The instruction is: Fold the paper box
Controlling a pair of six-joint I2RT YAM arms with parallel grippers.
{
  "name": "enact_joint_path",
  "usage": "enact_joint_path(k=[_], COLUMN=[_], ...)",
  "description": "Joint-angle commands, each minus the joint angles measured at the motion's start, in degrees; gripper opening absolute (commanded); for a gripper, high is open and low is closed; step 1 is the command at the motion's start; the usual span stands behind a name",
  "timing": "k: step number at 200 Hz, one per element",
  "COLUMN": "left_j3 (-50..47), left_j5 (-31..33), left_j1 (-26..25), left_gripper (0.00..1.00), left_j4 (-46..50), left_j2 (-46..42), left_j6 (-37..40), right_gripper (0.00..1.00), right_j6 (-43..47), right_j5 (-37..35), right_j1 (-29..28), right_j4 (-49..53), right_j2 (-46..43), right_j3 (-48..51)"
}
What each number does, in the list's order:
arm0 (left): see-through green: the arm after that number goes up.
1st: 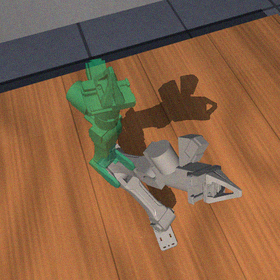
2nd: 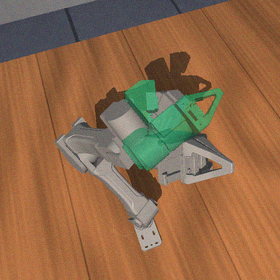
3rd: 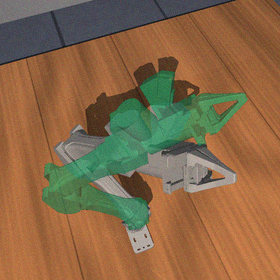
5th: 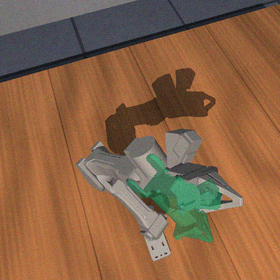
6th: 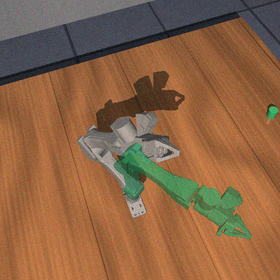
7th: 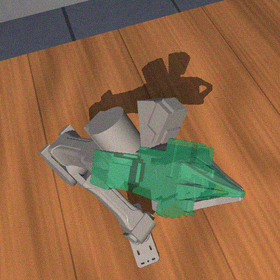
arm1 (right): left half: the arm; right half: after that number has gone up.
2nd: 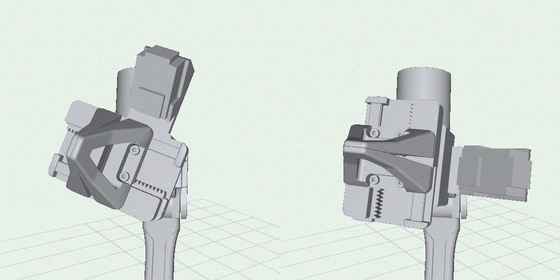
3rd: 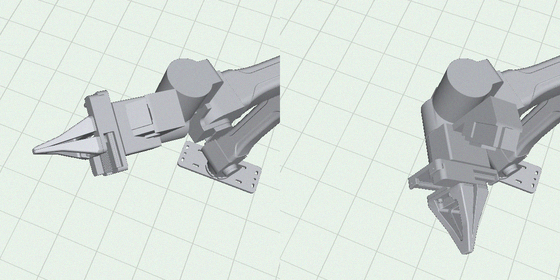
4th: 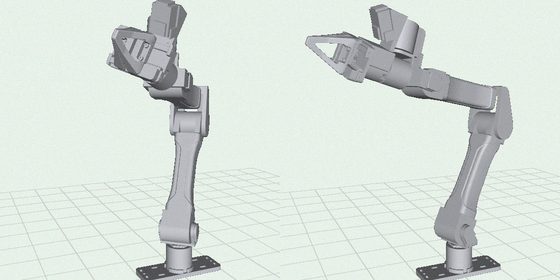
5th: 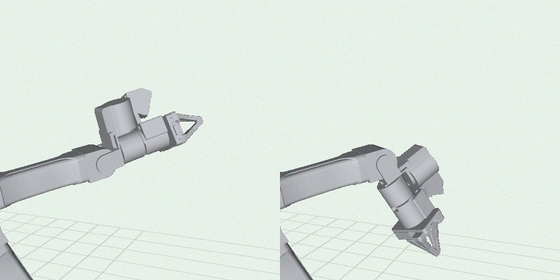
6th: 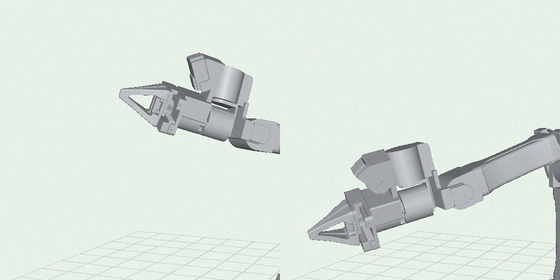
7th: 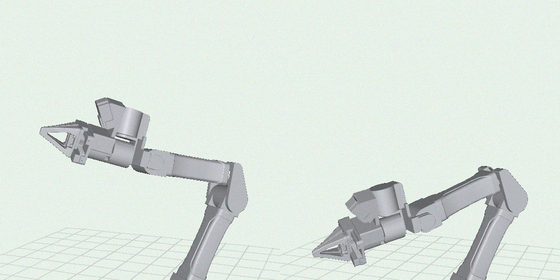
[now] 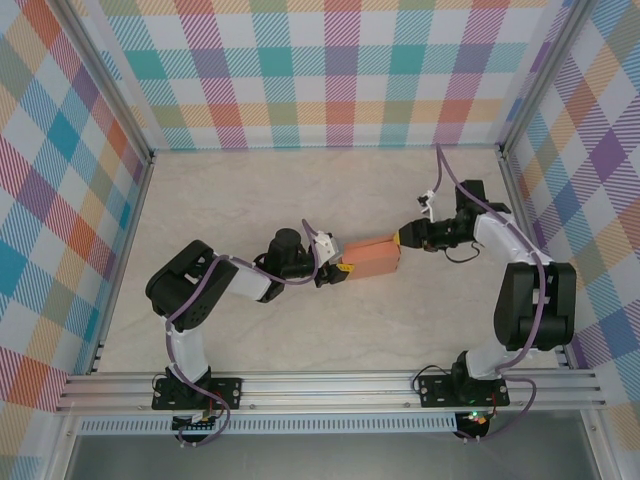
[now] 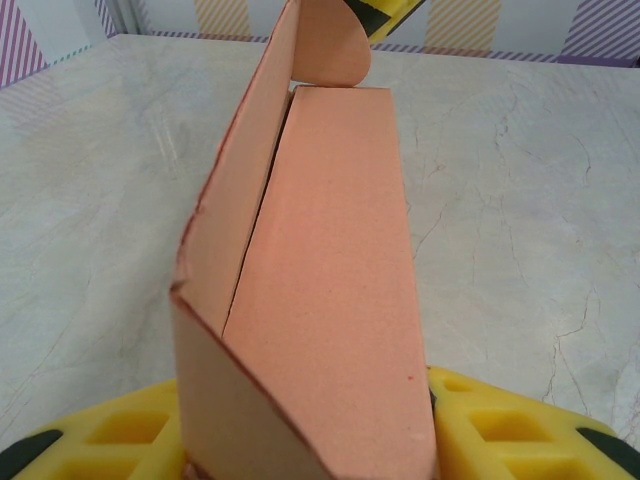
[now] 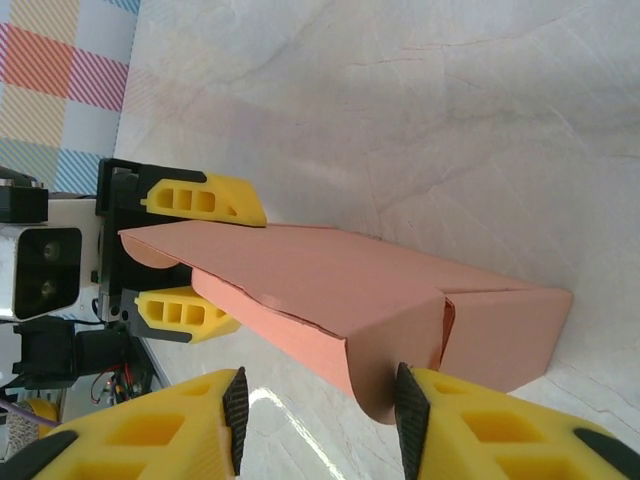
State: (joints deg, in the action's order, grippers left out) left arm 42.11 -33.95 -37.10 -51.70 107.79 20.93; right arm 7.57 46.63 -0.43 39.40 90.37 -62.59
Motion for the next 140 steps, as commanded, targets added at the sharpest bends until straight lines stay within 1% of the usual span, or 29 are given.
enact_joint_path(k=[1, 11, 29, 40, 56, 65, 76, 85, 101, 111, 122, 140], left_j3=[1.02, 1.06, 1.38, 1.64, 1.71, 1.63, 1.6, 1.53, 1.41, 1.37, 1.34, 1.31], left_j5=[-0.84, -0.84, -0.85, -0.81, -0.29, 0.1, 0.2, 0.29, 0.28, 0.13, 0.03, 0.04], left_j1=[-0.34, -0.34, -0.34, -0.33, -0.31, -0.32, -0.34, -0.33, -0.36, -0.41, -0.37, -0.4], left_gripper=[0.46, 0.46, 0.46, 0.46, 0.46, 0.46, 0.46, 0.46, 0.46, 0.46, 0.46, 0.46], left_j4=[1.73, 2.08, 3.43, 4.29, 4.72, 4.83, 4.93, 5.03, 5.1, 5.01, 5.11, 5.26], left_j2=[-0.23, -0.32, -0.38, -0.48, -0.55, -0.58, -0.71, -0.74, -0.85, -0.82, -0.82, -0.97], left_j6=[1.75, 1.92, 2.68, 3.27, 3.76, 3.99, 4.27, 4.38, 4.57, 4.65, 4.69, 4.86], right_gripper=[0.48, 0.51, 0.55, 0.56, 0.56, 0.56, 0.55, 0.52, 0.48, 0.48, 0.49, 0.52], right_j6=[-4.38, -5.31, -6.0, -9.23, -13.79, -19.45, -29.1, -37.35, -48.65, -54.77, -58.0, -57.7], right_j5=[4.18, 3.57, 0.38, -2.11, -2.73, -5.72, -10.83, -12.92, -10.36, -9.73, -9.75, -12.02], right_j1=[-0.2, -0.23, 0.16, 0.42, 0.99, 0.96, 0.95, 0.95, 0.8, 0.8, 0.72, 0.51], right_j4=[-3.99, -4.67, -4.01, -4.03, -2.54, -2.28, -1.63, -0.39, -1.32, -2.67, -2.79, 1.03], right_j2=[-3.54, -4.34, -4.77, -4.56, -3.57, -3.32, -3.11, -2.75, -1.54, -1.18, -0.4, 1.67], right_j3=[0.43, 0.25, -0.75, -1.67, -3.74, -4.53, -4.99, -4.96, -4.0, -2.91, -2.91, -5.56])
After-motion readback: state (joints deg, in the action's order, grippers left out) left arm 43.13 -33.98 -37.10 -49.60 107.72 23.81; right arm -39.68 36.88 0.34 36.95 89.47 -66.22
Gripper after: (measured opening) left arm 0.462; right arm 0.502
